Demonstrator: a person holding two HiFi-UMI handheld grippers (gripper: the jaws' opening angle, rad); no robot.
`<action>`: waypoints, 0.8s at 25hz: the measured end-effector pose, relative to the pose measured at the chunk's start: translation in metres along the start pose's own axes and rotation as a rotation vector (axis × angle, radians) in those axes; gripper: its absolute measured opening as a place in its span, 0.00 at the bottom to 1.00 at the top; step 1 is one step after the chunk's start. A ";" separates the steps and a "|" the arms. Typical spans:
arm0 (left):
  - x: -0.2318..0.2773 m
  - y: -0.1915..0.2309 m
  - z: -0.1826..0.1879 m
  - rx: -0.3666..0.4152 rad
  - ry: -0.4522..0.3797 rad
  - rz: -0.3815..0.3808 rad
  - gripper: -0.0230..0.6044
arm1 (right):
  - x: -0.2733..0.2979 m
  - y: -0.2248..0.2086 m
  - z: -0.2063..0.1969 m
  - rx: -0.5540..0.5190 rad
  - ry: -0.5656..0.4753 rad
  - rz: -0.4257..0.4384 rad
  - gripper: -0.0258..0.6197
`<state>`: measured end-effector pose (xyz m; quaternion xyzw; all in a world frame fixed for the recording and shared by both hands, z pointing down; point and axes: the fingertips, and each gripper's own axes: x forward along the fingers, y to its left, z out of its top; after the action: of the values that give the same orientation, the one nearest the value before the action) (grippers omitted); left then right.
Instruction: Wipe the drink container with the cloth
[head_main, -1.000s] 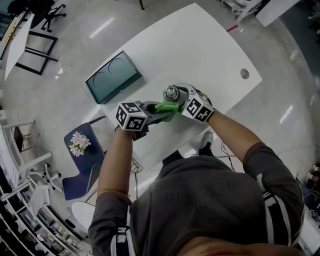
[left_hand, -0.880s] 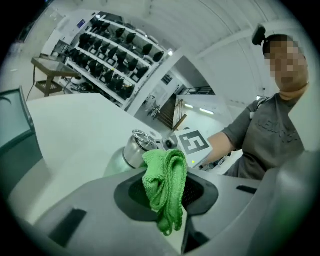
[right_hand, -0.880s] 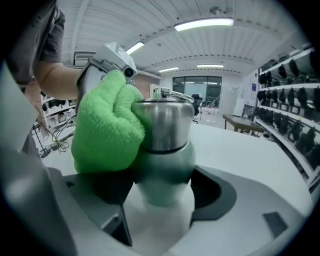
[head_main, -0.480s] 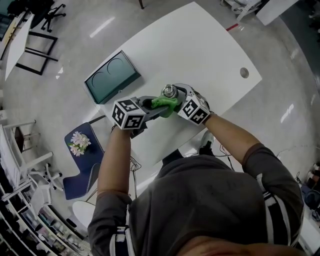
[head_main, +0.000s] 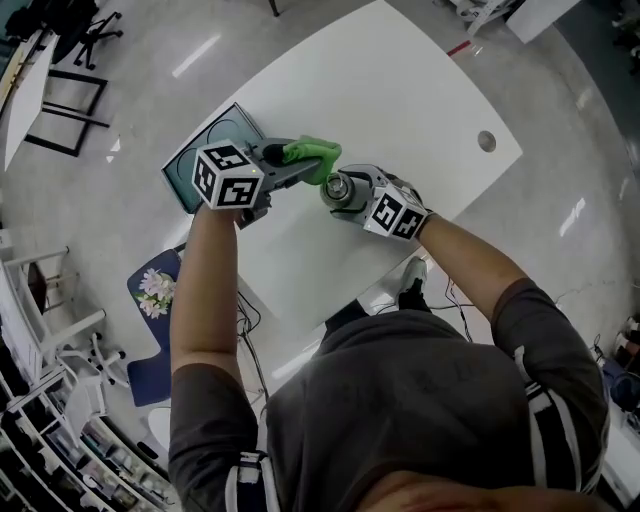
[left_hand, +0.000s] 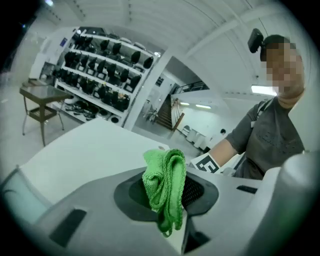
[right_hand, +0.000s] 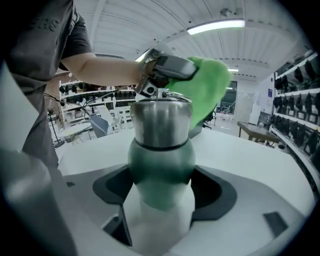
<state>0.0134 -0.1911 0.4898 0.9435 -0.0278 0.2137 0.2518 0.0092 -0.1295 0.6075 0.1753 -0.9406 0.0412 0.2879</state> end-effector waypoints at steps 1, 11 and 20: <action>0.013 0.002 0.002 -0.014 0.021 -0.056 0.17 | 0.001 0.000 0.000 -0.001 -0.001 -0.001 0.58; 0.067 -0.026 -0.026 0.148 0.475 -0.438 0.17 | 0.004 0.000 0.001 -0.046 -0.001 0.002 0.58; 0.027 -0.013 -0.024 -0.047 0.156 -0.317 0.17 | 0.003 0.003 0.007 -0.096 0.005 0.020 0.58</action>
<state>0.0307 -0.1671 0.5138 0.9105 0.1361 0.2430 0.3056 0.0022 -0.1291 0.6040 0.1519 -0.9424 -0.0009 0.2980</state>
